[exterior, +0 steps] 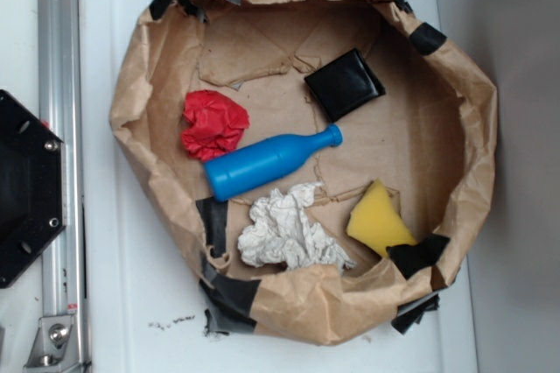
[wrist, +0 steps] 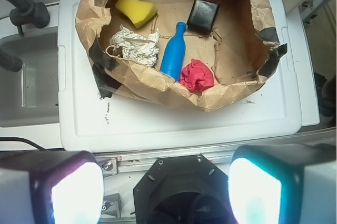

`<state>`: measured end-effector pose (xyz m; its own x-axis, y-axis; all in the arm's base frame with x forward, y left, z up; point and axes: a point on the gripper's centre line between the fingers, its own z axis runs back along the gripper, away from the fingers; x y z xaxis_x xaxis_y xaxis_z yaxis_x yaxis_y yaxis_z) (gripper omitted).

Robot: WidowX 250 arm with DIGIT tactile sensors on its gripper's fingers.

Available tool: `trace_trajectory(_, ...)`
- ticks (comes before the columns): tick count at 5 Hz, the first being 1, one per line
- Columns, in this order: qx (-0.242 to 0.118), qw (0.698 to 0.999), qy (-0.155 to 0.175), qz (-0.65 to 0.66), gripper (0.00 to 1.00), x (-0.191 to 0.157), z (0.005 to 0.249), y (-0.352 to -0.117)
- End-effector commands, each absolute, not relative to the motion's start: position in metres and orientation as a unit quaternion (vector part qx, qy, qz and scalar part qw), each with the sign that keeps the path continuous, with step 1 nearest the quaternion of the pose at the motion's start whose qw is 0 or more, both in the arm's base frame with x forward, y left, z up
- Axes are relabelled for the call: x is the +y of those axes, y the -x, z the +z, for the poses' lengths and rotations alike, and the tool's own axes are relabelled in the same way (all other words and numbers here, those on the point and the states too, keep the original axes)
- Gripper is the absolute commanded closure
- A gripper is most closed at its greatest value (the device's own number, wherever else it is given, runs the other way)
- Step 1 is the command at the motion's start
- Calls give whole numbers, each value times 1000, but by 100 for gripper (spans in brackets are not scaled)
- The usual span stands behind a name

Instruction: Grab the black box.

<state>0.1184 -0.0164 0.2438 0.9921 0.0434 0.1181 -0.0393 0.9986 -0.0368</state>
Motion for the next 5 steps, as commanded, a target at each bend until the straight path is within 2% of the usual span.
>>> trace_trajectory(1, -60, 998, 17, 21, 0, -16, 244, -118)
trace_trajectory(2, -46, 992, -44, 109, 0, 12, 207, -168)
trace_trajectory(3, -61, 989, -8, 131, 0, 24, 168, -219)
trace_trajectory(4, -109, 979, -33, 170, 0, 25, 135, -258)
trace_trajectory(5, -120, 982, -21, 143, 0, 26, 106, -271)
